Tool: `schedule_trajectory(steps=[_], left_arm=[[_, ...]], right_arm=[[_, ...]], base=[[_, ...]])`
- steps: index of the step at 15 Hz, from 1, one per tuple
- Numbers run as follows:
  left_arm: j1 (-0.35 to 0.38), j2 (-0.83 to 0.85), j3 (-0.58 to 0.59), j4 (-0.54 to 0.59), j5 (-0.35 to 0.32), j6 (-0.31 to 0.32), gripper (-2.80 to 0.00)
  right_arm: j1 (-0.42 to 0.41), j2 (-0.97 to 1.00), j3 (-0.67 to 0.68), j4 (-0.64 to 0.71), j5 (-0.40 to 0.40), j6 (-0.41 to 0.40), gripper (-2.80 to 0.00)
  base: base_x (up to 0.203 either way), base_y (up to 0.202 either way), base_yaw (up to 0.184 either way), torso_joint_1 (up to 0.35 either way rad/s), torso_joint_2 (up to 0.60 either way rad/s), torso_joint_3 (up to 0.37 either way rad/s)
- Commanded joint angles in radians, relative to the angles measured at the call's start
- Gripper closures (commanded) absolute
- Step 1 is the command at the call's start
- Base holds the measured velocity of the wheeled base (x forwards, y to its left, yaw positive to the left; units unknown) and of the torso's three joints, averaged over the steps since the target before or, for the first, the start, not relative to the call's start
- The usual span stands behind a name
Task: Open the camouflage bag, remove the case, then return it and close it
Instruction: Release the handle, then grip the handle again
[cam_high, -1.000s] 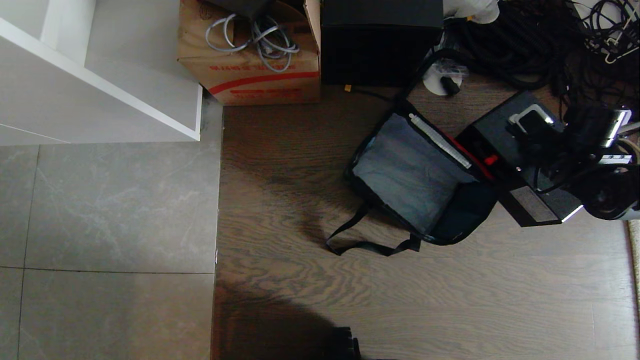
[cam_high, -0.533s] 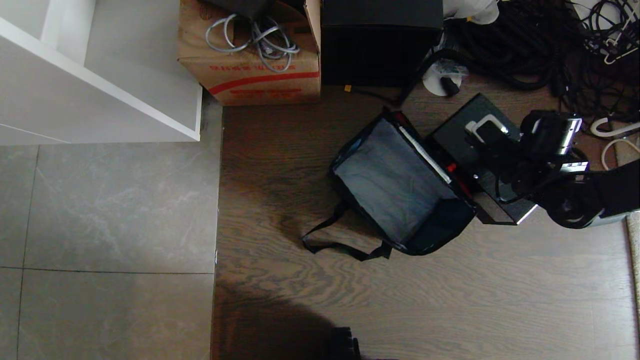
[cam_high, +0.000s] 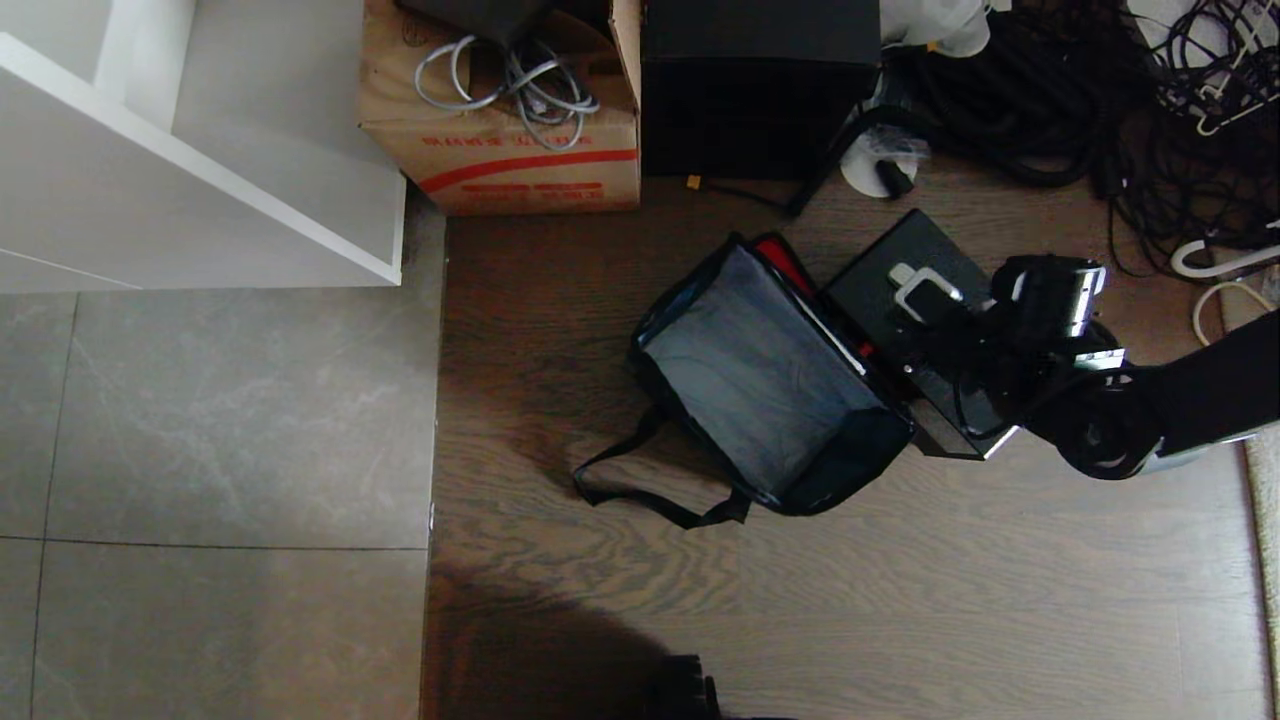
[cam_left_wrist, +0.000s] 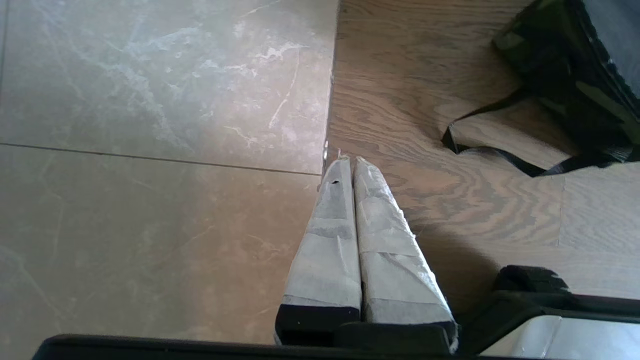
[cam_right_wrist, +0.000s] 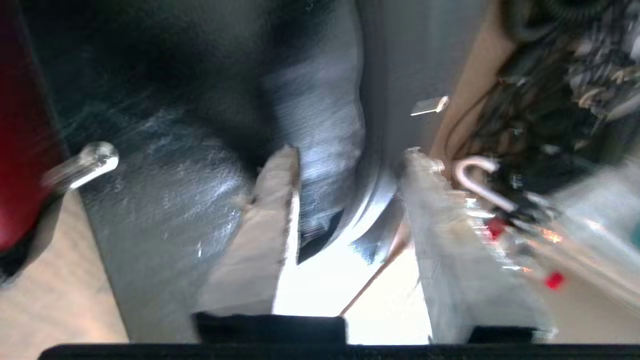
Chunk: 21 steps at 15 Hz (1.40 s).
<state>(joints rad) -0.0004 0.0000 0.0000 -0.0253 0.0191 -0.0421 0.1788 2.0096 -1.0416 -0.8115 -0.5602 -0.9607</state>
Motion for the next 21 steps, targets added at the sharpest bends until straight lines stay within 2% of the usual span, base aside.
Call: schedule_trajectory(steps=[1,2,5,8,11,14,15,17,21], left_arm=[[-0.001,0.0,0.008,-0.001,0.0,0.0,0.0],[0.0,0.0,0.008,-0.001,0.001,0.0,0.0],[0.0,0.0,0.008,-0.001,0.001,-0.001,0.0],[-0.001,0.0,0.008,-0.001,0.001,-0.001,0.0],[0.0,0.0,0.009,-0.001,0.001,0.0,0.0],[0.0,0.0,0.009,-0.001,0.0,0.0,0.0],[-0.001,0.0,0.008,-0.001,0.001,-0.001,0.0],[0.0,0.0,0.008,-0.001,0.001,-0.001,0.0],[0.0,0.0,0.008,-0.001,0.001,-0.001,0.0]], right_arm=[[0.03,0.004,0.057,0.085,0.087,0.026,-2.8],[0.042,-0.014,0.081,0.128,0.15,0.046,-2.8],[0.07,-0.102,0.158,0.208,0.203,0.079,-2.8],[0.078,-0.241,0.221,0.29,0.33,0.081,-2.8],[0.077,-0.393,0.272,0.364,0.361,0.107,-2.8],[0.064,-0.608,0.371,0.428,0.368,0.185,-2.8],[0.05,-0.692,0.415,0.462,0.369,0.21,0.0],[0.032,-0.844,0.486,0.565,0.368,0.262,0.0],[0.019,-1.174,0.589,0.784,0.364,0.455,0.0]], base=[[0.0,0.0,0.0,0.0,0.0,0.0],[0.0,0.0,0.0,0.0,0.0,0.0],[0.0,0.0,0.0,0.0,0.0,0.0],[0.0,0.0,0.0,0.0,0.0,0.0],[0.0,0.0,0.0,0.0,0.0,0.0],[0.0,0.0,0.0,0.0,0.0,0.0],[0.0,0.0,0.0,0.0,0.0,0.0],[0.0,0.0,0.0,0.0,0.0,0.0],[0.0,0.0,0.0,0.0,0.0,0.0]])
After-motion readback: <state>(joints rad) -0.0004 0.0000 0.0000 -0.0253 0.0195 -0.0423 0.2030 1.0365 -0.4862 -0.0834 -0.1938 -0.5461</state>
